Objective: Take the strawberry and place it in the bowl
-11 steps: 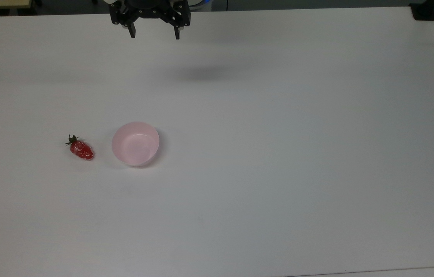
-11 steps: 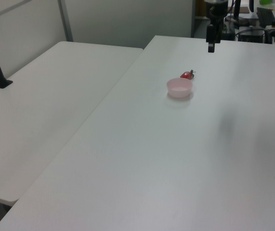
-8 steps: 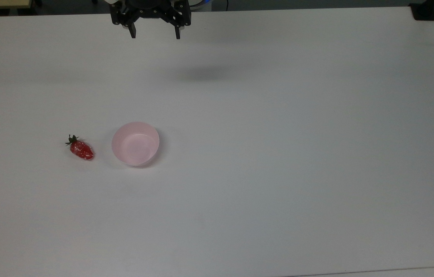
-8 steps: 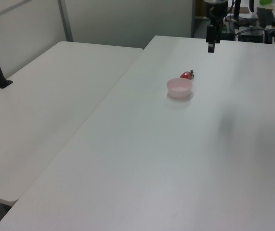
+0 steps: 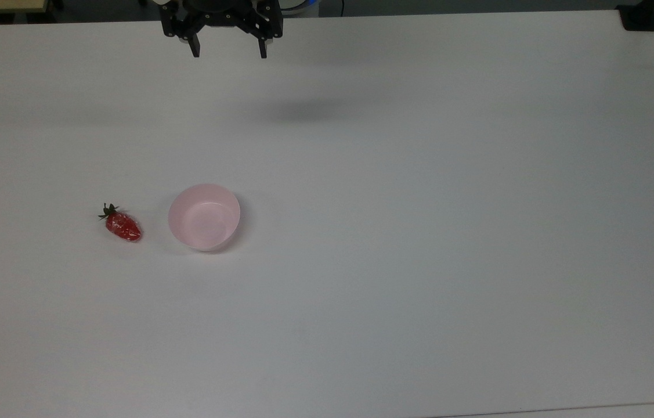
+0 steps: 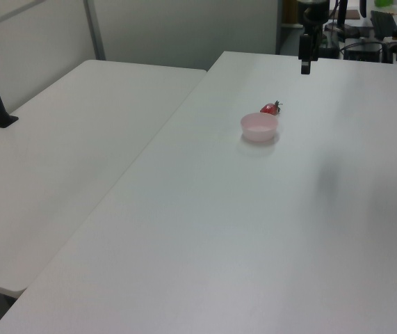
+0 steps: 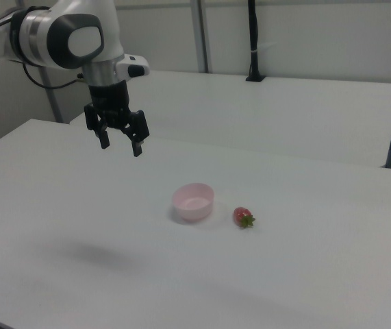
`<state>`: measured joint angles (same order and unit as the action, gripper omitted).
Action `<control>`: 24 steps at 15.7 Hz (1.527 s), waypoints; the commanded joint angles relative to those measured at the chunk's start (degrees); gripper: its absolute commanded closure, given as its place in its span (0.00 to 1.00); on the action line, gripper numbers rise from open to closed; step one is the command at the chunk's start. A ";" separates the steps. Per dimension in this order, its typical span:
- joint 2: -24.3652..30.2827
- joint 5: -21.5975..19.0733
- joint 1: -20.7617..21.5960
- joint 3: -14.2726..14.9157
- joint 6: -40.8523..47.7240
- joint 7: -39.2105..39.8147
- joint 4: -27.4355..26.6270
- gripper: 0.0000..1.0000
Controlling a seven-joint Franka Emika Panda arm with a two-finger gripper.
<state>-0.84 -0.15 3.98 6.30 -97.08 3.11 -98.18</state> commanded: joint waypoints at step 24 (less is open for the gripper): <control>-35.53 -5.22 -6.01 13.92 -21.31 23.26 18.72 0.00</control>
<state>-32.80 -4.00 -4.58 19.28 -118.17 25.32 -80.85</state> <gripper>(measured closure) 0.000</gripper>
